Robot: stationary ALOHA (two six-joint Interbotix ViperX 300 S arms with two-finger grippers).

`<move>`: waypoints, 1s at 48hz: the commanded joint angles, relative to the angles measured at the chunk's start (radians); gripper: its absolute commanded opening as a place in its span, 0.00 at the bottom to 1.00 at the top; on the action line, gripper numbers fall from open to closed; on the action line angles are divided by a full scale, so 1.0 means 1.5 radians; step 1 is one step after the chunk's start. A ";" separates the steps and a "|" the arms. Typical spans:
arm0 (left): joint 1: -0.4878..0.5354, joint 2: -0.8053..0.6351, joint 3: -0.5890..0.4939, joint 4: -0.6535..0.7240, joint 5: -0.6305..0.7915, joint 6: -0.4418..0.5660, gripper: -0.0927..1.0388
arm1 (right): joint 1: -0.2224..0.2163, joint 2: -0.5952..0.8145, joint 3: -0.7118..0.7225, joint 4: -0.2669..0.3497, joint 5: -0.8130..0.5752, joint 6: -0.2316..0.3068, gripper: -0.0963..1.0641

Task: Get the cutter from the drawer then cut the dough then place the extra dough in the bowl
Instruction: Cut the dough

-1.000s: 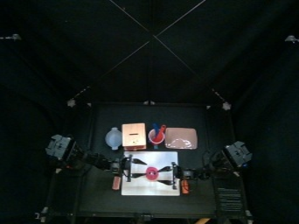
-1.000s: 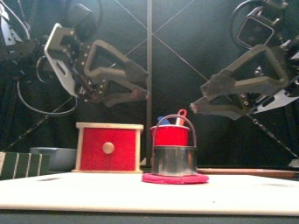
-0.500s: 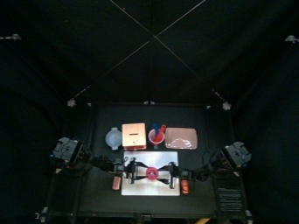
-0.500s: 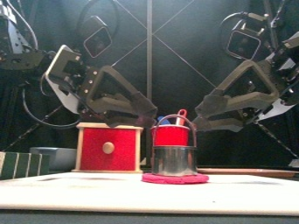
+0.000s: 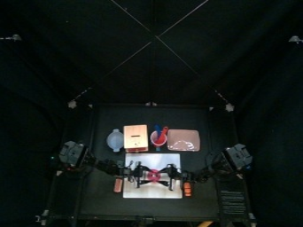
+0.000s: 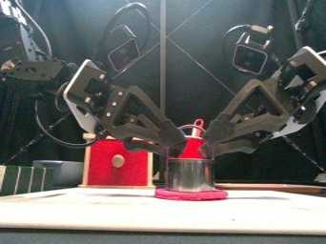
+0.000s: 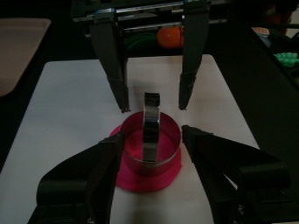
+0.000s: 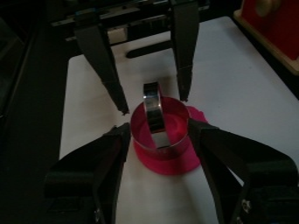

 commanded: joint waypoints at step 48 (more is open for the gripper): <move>-0.025 -0.025 -0.009 0.024 0.086 0.043 0.48 | -0.020 -0.011 -0.018 -0.013 0.072 0.001 0.50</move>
